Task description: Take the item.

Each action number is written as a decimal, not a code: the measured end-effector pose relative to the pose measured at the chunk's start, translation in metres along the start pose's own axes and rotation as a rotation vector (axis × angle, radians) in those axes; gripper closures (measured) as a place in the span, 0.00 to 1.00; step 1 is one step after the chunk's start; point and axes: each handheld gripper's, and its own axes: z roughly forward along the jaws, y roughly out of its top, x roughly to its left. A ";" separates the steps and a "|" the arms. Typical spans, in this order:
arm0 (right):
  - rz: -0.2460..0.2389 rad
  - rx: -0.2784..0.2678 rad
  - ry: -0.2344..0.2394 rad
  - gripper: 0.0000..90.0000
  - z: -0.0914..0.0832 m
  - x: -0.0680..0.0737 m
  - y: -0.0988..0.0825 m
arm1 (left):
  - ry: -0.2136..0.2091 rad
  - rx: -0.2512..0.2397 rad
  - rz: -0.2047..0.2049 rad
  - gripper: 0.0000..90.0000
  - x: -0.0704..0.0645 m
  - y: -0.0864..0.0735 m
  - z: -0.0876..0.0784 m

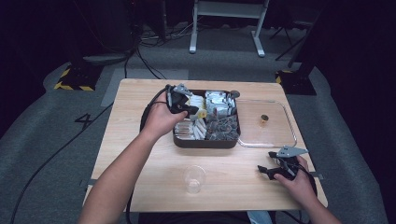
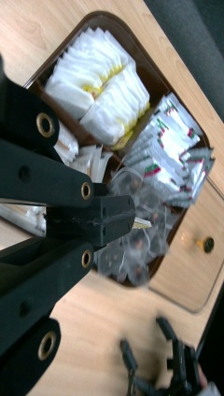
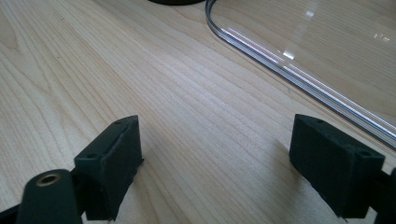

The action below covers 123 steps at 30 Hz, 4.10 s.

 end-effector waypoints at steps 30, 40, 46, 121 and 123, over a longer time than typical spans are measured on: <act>0.000 0.000 0.000 0.19 0.000 0.000 0.000 | -0.126 -0.111 0.049 1.00 -0.096 -0.071 -0.049; -0.002 -0.001 0.003 0.19 0.001 0.000 0.001 | -0.133 -0.119 0.046 1.00 -0.117 -0.094 -0.044; -0.002 -0.001 0.003 0.19 0.001 0.000 0.001 | -0.149 -0.104 0.027 1.00 -0.123 -0.110 -0.033; -0.003 0.000 0.007 0.19 0.002 0.000 0.001 | 0.273 0.007 -0.209 0.36 -0.019 -0.213 -0.080; -0.004 -0.001 0.007 0.19 0.002 0.000 0.001 | 0.276 0.016 -0.219 0.36 -0.018 -0.218 -0.079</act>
